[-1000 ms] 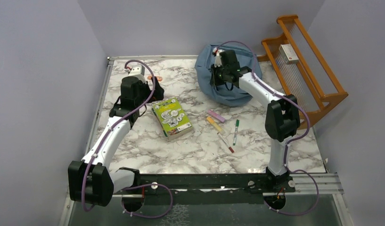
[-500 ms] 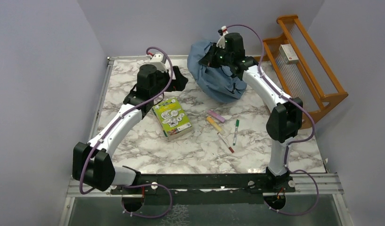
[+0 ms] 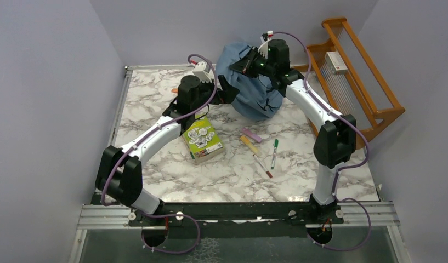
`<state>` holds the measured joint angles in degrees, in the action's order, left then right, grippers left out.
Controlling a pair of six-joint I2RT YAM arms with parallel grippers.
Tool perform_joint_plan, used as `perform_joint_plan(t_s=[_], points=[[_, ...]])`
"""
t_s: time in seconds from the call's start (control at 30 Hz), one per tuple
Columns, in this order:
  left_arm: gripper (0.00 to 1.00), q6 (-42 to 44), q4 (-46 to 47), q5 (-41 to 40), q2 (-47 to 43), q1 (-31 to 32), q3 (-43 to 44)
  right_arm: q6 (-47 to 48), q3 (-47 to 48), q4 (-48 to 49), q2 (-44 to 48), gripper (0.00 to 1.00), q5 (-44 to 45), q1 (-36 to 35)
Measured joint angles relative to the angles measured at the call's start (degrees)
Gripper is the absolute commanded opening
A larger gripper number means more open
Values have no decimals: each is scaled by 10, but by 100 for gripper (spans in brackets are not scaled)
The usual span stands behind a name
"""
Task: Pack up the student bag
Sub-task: Unzip the student bag at the center of the board.
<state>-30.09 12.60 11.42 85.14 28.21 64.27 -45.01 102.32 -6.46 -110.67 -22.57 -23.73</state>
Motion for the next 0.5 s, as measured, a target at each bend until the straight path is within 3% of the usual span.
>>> perform_joint_plan(t_s=[0.5], points=[[77, -17, 52, 48, 38, 9, -1, -106, -40, 101, 10, 1, -86, 35]])
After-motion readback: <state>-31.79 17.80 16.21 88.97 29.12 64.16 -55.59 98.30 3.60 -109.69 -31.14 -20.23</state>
